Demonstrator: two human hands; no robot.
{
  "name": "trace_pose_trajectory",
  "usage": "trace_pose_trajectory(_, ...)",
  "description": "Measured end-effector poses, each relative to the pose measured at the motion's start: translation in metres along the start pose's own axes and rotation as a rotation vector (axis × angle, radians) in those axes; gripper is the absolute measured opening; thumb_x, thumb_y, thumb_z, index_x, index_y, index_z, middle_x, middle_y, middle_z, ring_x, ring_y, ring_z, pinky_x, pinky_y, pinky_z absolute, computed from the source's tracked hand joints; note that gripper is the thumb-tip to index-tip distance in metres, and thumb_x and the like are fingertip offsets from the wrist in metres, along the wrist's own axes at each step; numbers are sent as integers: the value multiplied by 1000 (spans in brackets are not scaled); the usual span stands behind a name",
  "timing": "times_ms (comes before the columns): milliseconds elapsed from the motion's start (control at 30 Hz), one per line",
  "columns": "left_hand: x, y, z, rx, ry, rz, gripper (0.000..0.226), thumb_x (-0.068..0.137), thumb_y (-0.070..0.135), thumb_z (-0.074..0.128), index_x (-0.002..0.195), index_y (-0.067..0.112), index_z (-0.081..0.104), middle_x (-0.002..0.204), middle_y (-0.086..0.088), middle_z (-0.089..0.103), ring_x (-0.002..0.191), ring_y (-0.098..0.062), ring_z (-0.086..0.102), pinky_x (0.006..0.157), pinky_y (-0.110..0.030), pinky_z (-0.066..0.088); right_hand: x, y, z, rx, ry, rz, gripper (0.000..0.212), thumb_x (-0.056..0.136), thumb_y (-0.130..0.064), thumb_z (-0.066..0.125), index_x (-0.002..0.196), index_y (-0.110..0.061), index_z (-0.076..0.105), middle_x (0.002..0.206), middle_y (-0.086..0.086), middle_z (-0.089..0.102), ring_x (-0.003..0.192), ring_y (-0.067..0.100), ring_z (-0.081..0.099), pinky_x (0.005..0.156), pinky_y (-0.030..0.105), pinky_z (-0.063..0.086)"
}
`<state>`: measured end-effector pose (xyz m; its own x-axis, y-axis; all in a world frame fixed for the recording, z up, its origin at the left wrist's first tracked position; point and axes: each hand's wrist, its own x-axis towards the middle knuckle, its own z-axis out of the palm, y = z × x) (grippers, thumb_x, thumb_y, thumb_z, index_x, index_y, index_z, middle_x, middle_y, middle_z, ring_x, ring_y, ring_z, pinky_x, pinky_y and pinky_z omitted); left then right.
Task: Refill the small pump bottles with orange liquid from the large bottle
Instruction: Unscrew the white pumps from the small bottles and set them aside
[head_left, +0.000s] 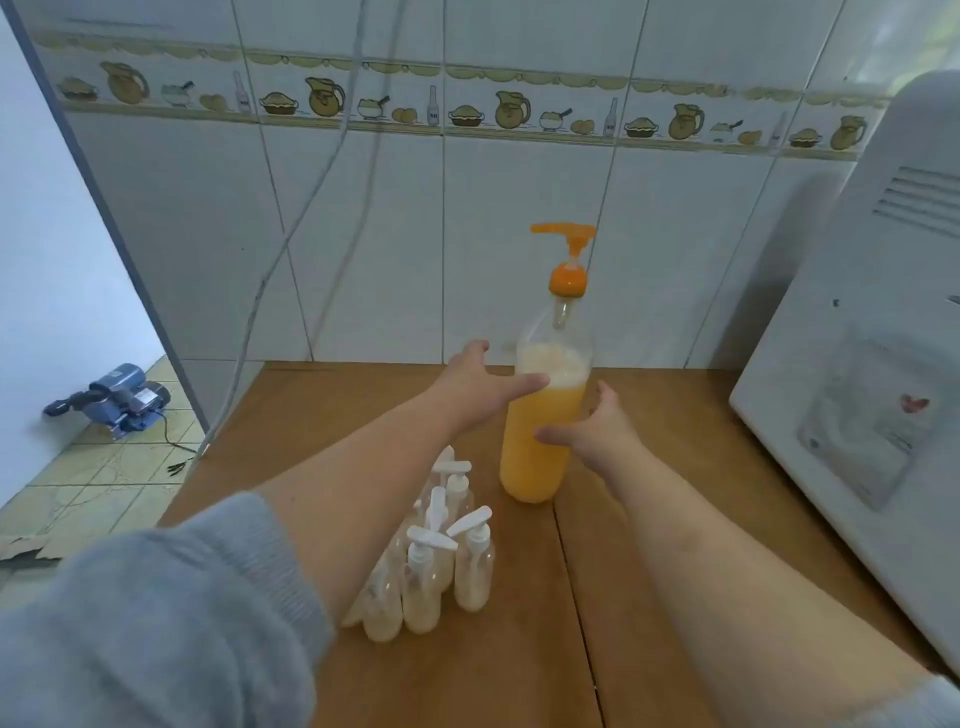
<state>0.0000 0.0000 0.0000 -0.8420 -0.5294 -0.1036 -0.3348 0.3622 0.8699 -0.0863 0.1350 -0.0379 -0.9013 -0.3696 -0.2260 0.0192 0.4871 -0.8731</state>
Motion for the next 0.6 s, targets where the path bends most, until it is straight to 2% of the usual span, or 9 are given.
trace_pose_trajectory(67, 7, 1, 1, -4, -20, -32, 103, 70, 57, 73, 149, 21, 17, 154, -7, 26, 137, -28, 32, 108, -43, 34, 4, 1, 4, 26, -2, -37, 119, 62, -19, 88, 151, -21, 9, 152, 8, 28, 134, 29, 35, 104, 46, 39)
trace_pose_trajectory(167, 20, 7, 5, -11, -69, -53, 106, 68, 56, 75, 149, 23, 15, 153, -7, 28, 135, -29, 35, 105, -43, 35, 16, 7, 12, 74, -54, -64, 107, 64, -15, 86, 147, -17, 20, 141, 4, 40, 127, 27, 42, 97, 39, 43)
trace_pose_trajectory(267, 31, 20, 12, 16, -119, -10, 101, 69, 53, 76, 146, 23, 19, 143, -5, 39, 122, -27, 44, 98, -41, 43, 25, 8, 15, 89, -28, -76, 99, 63, -16, 87, 142, -15, 26, 124, -1, 44, 121, 25, 45, 89, 34, 43)
trace_pose_trajectory(333, 33, 27, 17, 51, -144, -8, 93, 70, 54, 74, 141, 22, 24, 128, 0, 42, 109, -25, 46, 87, -40, 47, 29, 7, 21, 94, -8, -96, 106, 52, -23, 91, 138, -17, 30, 121, -3, 47, 117, 24, 48, 91, 40, 47)
trace_pose_trajectory(433, 37, 29, 24, -22, -116, -37, 87, 71, 54, 74, 137, 21, 27, 121, 1, 40, 106, -26, 44, 85, -48, 50, 34, 15, 28, 98, 21, -137, 118, 33, -37, 92, 134, -21, 33, 122, -1, 53, 112, 24, 53, 88, 48, 51)
trace_pose_trajectory(600, 34, 22, 24, 5, -92, -11, 85, 68, 61, 71, 133, 22, 34, 123, 1, 46, 108, -26, 49, 83, -48, 54, 27, 19, 21, 103, 24, -154, 102, 49, -22, 92, 133, -19, 33, 120, -2, 50, 109, 20, 51, 90, 44, 50)
